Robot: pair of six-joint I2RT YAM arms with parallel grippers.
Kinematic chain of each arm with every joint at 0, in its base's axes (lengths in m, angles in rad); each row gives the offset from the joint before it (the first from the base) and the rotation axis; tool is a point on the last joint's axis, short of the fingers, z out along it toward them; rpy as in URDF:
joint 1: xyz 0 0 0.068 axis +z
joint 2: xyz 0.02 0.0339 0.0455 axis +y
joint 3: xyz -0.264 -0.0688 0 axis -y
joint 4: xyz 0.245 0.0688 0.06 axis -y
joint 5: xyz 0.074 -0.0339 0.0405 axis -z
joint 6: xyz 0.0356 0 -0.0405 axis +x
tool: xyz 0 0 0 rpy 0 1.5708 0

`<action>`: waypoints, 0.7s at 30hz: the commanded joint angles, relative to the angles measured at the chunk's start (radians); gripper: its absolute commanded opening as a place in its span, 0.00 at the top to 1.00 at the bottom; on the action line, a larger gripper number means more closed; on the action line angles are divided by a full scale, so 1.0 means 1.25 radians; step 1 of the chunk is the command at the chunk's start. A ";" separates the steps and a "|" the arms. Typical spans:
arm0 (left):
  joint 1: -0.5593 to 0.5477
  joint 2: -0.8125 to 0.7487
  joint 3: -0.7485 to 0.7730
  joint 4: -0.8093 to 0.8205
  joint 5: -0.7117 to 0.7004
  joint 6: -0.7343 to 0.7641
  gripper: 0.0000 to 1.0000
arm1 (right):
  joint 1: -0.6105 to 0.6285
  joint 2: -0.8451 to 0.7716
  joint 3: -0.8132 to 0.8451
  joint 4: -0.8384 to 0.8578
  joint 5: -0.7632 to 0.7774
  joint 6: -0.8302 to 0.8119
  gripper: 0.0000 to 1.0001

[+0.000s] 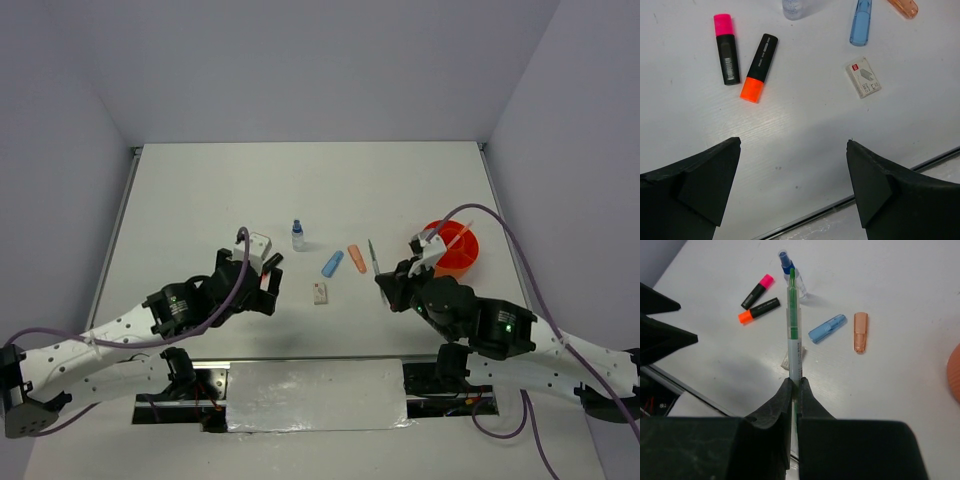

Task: Sort the stationery into containers
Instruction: Close the pen cap on the pen.

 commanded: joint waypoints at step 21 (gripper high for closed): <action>-0.093 0.541 0.242 0.467 0.402 0.035 0.01 | -0.003 -0.148 0.254 -0.444 0.224 0.371 1.00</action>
